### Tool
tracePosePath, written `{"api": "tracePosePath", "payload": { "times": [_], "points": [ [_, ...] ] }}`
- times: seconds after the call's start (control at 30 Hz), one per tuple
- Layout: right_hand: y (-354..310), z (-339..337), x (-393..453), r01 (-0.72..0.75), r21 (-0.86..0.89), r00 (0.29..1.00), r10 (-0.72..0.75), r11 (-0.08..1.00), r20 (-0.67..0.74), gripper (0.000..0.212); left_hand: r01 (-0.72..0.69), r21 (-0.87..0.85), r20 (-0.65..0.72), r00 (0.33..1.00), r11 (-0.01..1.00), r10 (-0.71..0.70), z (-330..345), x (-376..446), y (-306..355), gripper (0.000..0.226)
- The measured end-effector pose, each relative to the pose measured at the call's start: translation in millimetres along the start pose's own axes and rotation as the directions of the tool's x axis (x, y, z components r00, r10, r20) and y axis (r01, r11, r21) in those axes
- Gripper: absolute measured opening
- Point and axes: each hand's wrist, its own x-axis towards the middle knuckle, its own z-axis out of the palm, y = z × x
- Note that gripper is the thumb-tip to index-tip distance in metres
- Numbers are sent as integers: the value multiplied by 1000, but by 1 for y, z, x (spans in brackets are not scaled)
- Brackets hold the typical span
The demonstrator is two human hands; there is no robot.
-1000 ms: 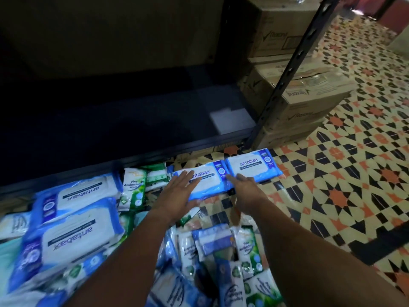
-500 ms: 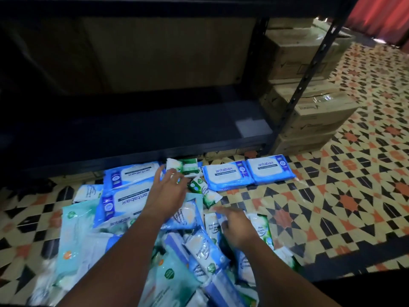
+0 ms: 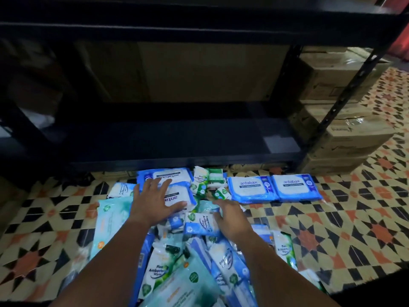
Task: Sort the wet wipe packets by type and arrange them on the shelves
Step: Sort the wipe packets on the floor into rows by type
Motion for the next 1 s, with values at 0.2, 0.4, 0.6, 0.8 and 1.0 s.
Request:
{"api": "tracePosePath", "payload": {
  "times": [0.2,0.4,0.6,0.8,1.0],
  "points": [
    [-47,7,37,167,19,985,-167,986,46,62,146,-104,-71,986,984,-154,0,29,-44,73],
    [-89,14,68,363,-122,920,-334,924,204,105,23,-81,71,997,996,-17,7,67,-72,71],
    [-85,32,87,422,-170,893,-376,890,249,112,20,-249,188,982,968,28,14,86,-73,105],
    [-98,23,95,470,-258,865,-383,844,323,122,-3,-153,262,964,988,43,4,108,-72,118],
    [-109,13,85,506,-323,843,-377,800,385,116,56,-126,335,942,990,-11,-2,100,-70,118]
  ]
}}
